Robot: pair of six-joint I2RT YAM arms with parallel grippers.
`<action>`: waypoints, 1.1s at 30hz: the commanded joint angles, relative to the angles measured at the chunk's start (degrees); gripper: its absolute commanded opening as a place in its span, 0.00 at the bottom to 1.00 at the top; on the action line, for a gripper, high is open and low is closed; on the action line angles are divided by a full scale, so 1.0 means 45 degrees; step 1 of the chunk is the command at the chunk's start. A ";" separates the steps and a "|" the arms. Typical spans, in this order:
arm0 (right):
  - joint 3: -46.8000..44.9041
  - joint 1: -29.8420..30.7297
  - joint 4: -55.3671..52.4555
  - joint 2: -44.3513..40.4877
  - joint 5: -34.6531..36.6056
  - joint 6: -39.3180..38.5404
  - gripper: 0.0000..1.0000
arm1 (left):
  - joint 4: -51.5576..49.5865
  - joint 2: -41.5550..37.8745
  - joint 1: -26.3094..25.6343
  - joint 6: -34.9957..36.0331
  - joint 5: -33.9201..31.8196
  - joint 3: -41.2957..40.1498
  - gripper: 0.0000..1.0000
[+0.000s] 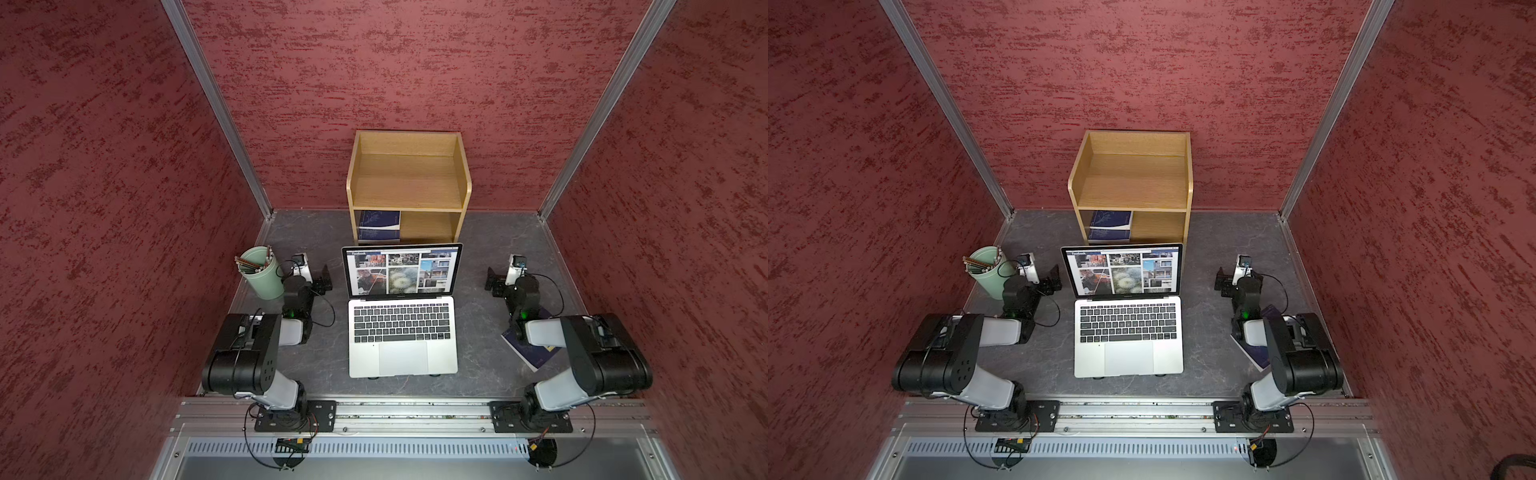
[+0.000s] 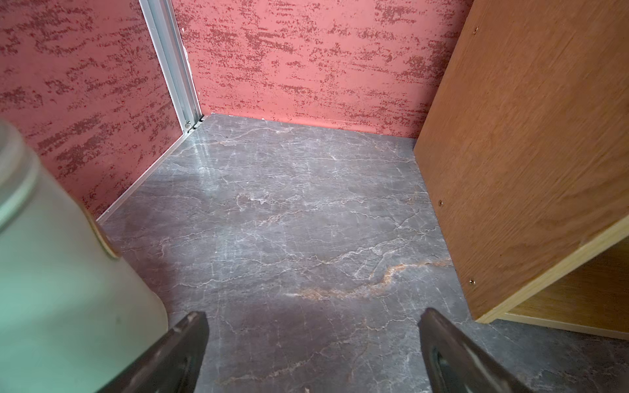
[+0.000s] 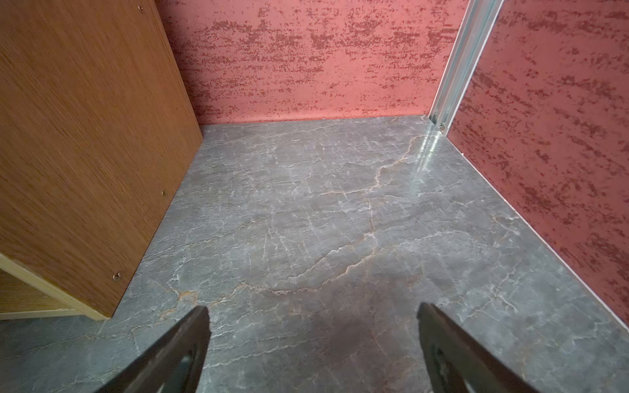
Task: Close the laptop lid and set it aside
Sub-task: Close the lid of the laptop.
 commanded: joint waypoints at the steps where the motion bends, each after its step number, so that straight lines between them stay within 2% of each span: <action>1: 0.0246 -0.0098 0.0365 0.0058 0.0159 -0.0096 0.98 | 0.0263 0.0087 0.0047 0.0143 0.0064 0.0207 1.00; 12: 0.0189 -0.0093 0.0415 0.0030 0.0170 -0.0103 0.99 | 0.0300 0.0079 0.0101 0.0119 0.0124 0.0163 1.00; 15: -0.0062 0.0024 0.0165 -0.0793 0.0148 -0.0276 0.99 | 0.0250 -0.0939 -0.0029 0.0278 0.0085 -0.0121 1.00; 17: 0.0489 0.0154 -0.2555 -0.2891 0.0639 0.0085 0.99 | -0.1354 -0.2912 -0.0308 0.0222 -0.0817 -0.0143 1.00; 18: 0.1326 0.0146 -0.5587 -0.4190 0.0970 0.0708 0.99 | -0.3388 -0.4200 -0.0274 -0.0888 -0.1421 0.0252 1.00; 20: 0.2099 0.0142 -0.8045 -0.5443 0.1087 0.1457 0.99 | -0.6678 -0.6007 -0.0017 -0.2065 -0.1159 0.1025 1.00; 22: 0.2640 0.0160 -1.0009 -0.6439 0.1466 0.2853 0.99 | -0.8256 -0.7197 0.0051 -0.2944 -0.0483 0.1329 1.00; 24: 0.3209 0.0125 -1.1894 -0.7298 0.2655 0.4994 0.98 | -0.9076 -0.8141 0.0059 -0.5427 -0.0780 0.1119 1.00; 25: 0.3534 0.0104 -1.2618 -0.7691 0.2609 0.5033 0.99 | -0.9281 -0.8579 0.0106 -0.6108 -0.0561 0.0914 1.00; 28: 0.4727 0.0103 -1.3960 -0.8280 0.1224 0.4571 0.98 | -0.9420 -0.9734 0.0383 -0.6596 0.1232 0.0450 1.00; 33: 0.6543 0.0092 -1.5305 -0.7899 -0.0911 0.3646 0.98 | -1.1605 -1.0731 0.0423 -0.6805 0.2713 0.1161 1.00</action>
